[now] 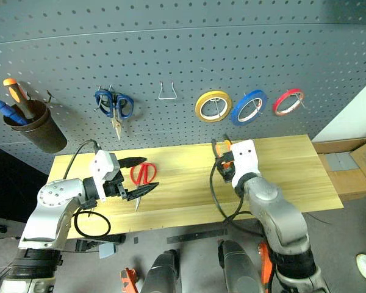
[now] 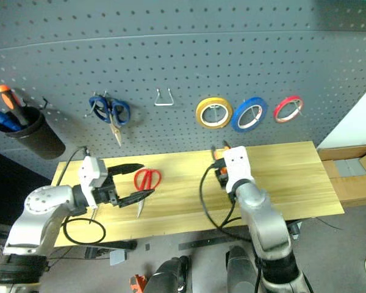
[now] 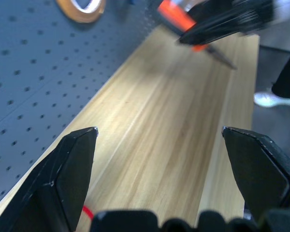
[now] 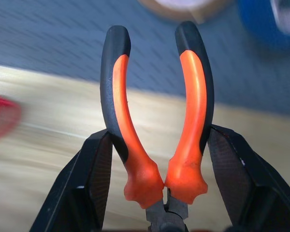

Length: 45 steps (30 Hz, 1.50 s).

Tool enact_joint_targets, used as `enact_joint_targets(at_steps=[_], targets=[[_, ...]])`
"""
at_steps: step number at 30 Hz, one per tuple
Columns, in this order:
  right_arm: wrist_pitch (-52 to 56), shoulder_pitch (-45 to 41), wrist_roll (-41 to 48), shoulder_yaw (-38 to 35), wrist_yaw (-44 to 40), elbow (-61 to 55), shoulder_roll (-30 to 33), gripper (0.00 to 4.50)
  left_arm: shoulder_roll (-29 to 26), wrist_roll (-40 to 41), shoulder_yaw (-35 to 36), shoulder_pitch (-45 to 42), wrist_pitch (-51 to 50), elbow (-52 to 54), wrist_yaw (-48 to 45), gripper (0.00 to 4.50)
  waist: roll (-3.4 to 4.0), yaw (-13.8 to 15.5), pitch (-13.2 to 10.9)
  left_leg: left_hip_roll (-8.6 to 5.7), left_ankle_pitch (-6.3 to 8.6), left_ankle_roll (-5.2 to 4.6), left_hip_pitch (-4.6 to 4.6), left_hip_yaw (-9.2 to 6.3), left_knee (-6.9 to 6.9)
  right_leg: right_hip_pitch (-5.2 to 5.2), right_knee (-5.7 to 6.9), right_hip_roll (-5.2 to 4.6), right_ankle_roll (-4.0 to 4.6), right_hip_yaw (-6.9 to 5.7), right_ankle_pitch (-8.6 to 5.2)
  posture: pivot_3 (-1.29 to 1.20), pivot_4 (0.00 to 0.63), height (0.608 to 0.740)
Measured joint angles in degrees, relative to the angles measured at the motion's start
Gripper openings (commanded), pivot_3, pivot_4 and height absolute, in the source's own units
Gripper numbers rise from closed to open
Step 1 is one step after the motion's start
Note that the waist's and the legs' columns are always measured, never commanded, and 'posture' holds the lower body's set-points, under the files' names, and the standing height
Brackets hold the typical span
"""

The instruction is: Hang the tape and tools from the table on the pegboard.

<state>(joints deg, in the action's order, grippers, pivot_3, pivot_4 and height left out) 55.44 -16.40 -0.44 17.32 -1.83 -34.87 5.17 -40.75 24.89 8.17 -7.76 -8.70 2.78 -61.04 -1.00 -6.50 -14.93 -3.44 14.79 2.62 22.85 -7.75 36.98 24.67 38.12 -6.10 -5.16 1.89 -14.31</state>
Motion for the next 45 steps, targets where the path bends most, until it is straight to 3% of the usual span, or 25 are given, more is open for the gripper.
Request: enact_joint_targets(at_steps=[3, 8, 13, 21, 26, 38, 45], targets=[[-1.3, -3.1, -0.9, 2.6, -0.6, -4.0, 0.4, 2.5, 1.0, 1.1, 1.6, 0.7, -1.0, 0.2, 2.2, 4.45, -0.01, 0.0, 0.0, 0.02, -0.01, 0.0, -0.04, 0.04, 0.03, -0.02, -0.01, 0.04, 0.0, 0.02, 0.11, -0.09, 0.249, 0.74], [-5.9, -13.2, -0.4, 0.3, -2.0, -1.3, -1.9, 2.5, 2.8, 3.1, 3.8, 0.7, -2.2, 2.2, 5.7, 4.45, -0.03, 0.2, 0.0, 0.04, -0.02, 0.02, -0.05, 0.05, 0.06, -0.03, -0.03, 0.14, 0.06, 0.03, 0.24, -0.08, 0.243, 0.74], [-13.4, -25.2, 0.6, -5.0, -3.4, 11.2, -4.2, 2.5, 4.3, 4.8, 6.9, 1.9, -2.6, 4.4, 9.0, 4.45, -0.03, 0.2, 0.0, 0.05, -0.02, 0.03, -0.02, 0.15, -0.01, 0.12, -0.06, 0.25, 0.1, 0.14, 0.28, -0.05, 0.238, 0.74], [-24.1, -37.0, 2.1, -5.5, -4.5, 28.0, -12.1, 2.5, 6.5, 6.7, 10.9, 3.4, -3.6, 7.1, 14.8, 4.45, -0.05, 0.1, 0.0, 0.06, -0.07, 0.22, 0.12, 0.36, -0.06, 0.55, -0.01, 0.25, 0.13, 0.4, 0.3, 0.0, 0.227, 0.74], [-32.6, -43.9, 3.3, -5.8, -5.2, 39.0, -13.5, 2.5, 6.9, 6.8, 12.7, 3.5, -3.6, 8.0, 17.7, 4.45, -0.21, 1.3, 0.1, 0.03, -0.06, 0.23, 0.12, 0.35, -0.05, 0.54, -0.03, 0.27, 0.15, 0.38, 0.31, 0.03, 0.213, 0.74], [-59.5, -48.2, -0.2, -5.9, -2.5, 62.6, -14.0, 2.5, 8.5, 6.5, 10.6, 0.6, -3.5, 9.0, 20.5, 4.45, -0.57, 2.2, 0.3, -0.01, -0.09, 0.38, 0.12, 0.37, -0.05, 0.57, -0.02, 0.38, 0.18, 0.37, 0.33, 0.08, 0.195, 0.74], [-68.0, -51.1, -0.6, -7.2, -0.4, 71.3, -14.3, 2.5, 8.5, 6.5, 9.7, -2.2, -3.5, 9.1, 21.0, 4.45, -0.6, 2.2, 0.3, 0.05, -0.1, 0.49, 0.12, 0.36, -0.06, 0.61, -0.01, 0.48, 0.23, 0.4, 0.36, 0.09, 0.192, 0.74]])
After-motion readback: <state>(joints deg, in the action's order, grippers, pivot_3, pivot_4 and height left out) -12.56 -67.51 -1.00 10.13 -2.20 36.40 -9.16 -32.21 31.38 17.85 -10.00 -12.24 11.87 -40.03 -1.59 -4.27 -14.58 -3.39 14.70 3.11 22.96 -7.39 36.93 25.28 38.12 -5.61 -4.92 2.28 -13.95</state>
